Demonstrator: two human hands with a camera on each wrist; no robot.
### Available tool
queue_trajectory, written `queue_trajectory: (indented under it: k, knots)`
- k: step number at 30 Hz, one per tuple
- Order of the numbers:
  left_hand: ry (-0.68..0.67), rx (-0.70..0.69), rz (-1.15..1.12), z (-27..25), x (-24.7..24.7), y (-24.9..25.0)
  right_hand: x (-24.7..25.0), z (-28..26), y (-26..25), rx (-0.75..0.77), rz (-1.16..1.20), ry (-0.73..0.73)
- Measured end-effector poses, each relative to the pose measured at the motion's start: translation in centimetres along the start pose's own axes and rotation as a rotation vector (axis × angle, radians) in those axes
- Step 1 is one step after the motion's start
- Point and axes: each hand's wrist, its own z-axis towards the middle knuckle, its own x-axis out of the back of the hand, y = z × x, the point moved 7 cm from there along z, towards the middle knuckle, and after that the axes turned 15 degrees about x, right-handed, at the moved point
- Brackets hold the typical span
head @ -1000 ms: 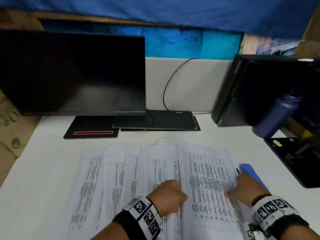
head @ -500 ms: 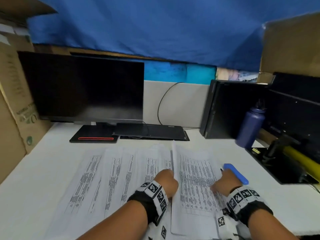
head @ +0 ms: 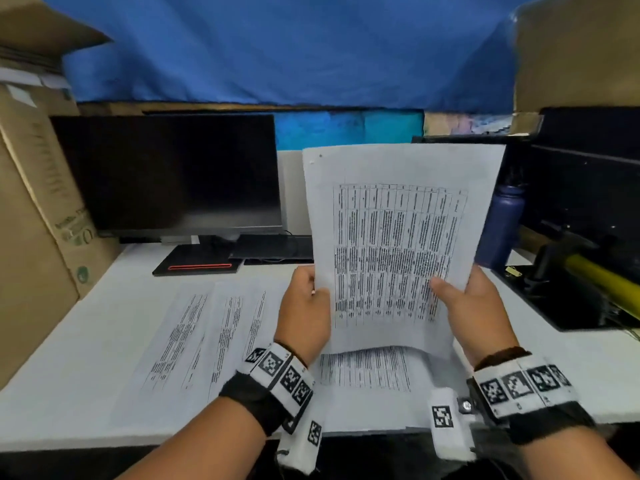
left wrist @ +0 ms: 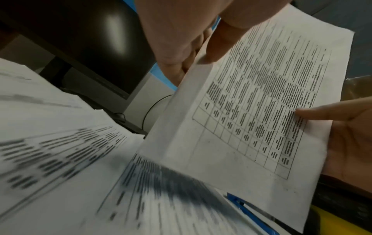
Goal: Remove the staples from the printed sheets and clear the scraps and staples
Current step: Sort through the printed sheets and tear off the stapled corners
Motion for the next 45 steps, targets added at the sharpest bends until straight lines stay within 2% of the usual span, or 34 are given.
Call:
queue_trajectory:
  k: [3, 6, 10, 12, 15, 17, 21, 25, 29, 31, 35, 38, 42, 45]
  knots:
    - [-0.025, 0.084, -0.01, -0.6, -0.1, -2.2, -1.0, -1.4, 1.2, -0.066, -0.054, -0.023]
    - [-0.121, 0.143, 0.082, -0.7, -0.9, -4.9, -2.0, -2.5, 3.9, -0.173, -0.154, -0.065]
    - [-0.187, 0.171, 0.172, 1.0, 0.4, -5.7, 0.2, -0.9, 2.5, -0.1, -0.184, 0.091]
    - [-0.213, 0.18, 0.404, 2.8, 1.2, -5.6, 2.4, -0.1, 1.4, -0.058, -0.171, 0.207]
    - [-0.351, 0.185, 0.957, 4.4, 0.7, -6.3, 4.7, 0.3, 1.8, -0.077, -0.107, 0.337]
    - [-0.389, 0.216, 1.137, 4.8, 0.0, -7.0, 5.3, -0.2, 2.7, -0.143, -0.113, 0.372]
    - [-0.325, 0.176, 1.364, 4.5, -2.0, -7.2, 5.1, -0.5, 4.1, -0.178, -0.117, 0.34]
    - [-0.178, 0.136, 1.22, 5.3, -3.3, -7.6, 4.6, -0.5, 4.8, -0.206, -0.175, 0.279]
    - [-0.272, 0.293, 1.231, 5.5, -2.8, -7.7, 4.4, -0.8, 5.4, -0.233, -0.214, 0.259]
    - [-0.264, 0.351, 1.171, 6.0, -2.2, -7.9, 4.3, -0.8, 5.2, -0.223, -0.214, 0.256]
    - [-0.124, 0.349, 0.866, 6.4, 0.7, -7.3, 4.2, -0.6, 4.4, -0.192, -0.14, 0.27]
    - [-0.042, 0.262, 0.552, 5.8, 3.6, -6.0, 3.7, -0.5, 4.5, -0.242, -0.011, 0.253]
    - [-0.117, 0.196, 0.101, 4.4, 5.7, -4.9, 0.8, -0.8, 4.8, -0.309, 0.159, 0.118]
    - [-0.224, 0.213, -0.09, 2.9, 5.4, -4.8, -1.6, -1.8, 4.7, -0.347, 0.188, 0.031]
